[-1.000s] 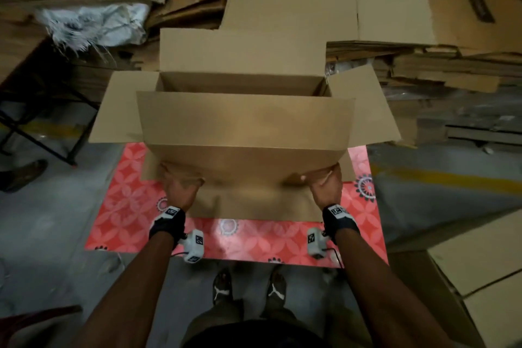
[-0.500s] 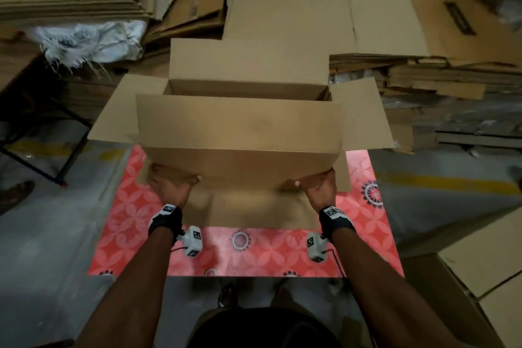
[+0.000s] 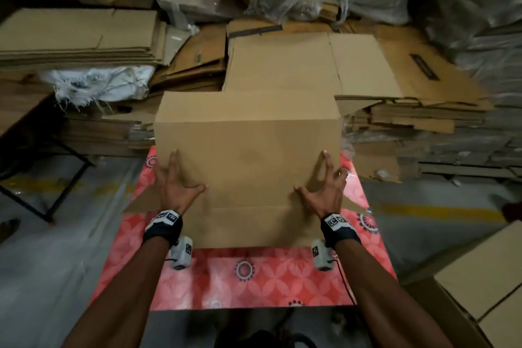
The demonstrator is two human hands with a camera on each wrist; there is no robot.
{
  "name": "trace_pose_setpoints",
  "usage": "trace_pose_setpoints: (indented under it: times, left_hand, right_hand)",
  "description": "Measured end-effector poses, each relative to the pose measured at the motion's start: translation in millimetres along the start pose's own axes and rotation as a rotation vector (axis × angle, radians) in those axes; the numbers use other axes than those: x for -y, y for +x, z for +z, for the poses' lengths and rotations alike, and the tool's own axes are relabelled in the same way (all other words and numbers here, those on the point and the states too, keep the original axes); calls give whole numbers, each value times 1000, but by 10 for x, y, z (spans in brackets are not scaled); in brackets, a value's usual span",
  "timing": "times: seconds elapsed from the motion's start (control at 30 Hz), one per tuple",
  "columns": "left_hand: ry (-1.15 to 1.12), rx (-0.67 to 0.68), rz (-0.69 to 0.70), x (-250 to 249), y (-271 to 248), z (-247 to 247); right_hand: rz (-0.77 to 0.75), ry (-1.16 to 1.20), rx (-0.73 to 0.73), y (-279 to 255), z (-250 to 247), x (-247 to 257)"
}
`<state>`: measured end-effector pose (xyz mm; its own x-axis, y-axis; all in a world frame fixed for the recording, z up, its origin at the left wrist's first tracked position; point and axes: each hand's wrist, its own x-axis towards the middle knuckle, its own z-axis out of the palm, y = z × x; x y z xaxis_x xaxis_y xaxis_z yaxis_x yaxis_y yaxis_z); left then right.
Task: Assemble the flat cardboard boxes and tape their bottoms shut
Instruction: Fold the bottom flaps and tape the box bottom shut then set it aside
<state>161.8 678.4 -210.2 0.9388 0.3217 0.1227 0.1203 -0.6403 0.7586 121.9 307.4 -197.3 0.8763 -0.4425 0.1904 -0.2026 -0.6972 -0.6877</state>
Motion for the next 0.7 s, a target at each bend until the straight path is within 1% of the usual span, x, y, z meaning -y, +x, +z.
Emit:
trace_pose_setpoints:
  times: [0.13,0.27,0.33,0.4,0.5,0.57,0.7]
  left_hand:
    - [-5,79,-12,-264,81,-109]
    - [95,139,-38,-566,203,-289]
    - [175,163,-51,-629,329,-360]
    - [230,221,-48,-685,459,-388]
    - [300,257,-13,-780,629,-368]
    - [343,277,-17,-847,717,-346]
    - [421,425,-5,-958,761,-280]
  right_hand:
    - [-33,-101,-8,219,-233,146]
    - [-20,-177,28,455,-489,310]
    - [-20,-219,76,568,-621,409]
    - [-4,-227,119,672,-727,450]
    - [45,-220,187,785,-793,392]
    - [89,-210,242,843,-829,348]
    - [174,-227,387,919,-796,207]
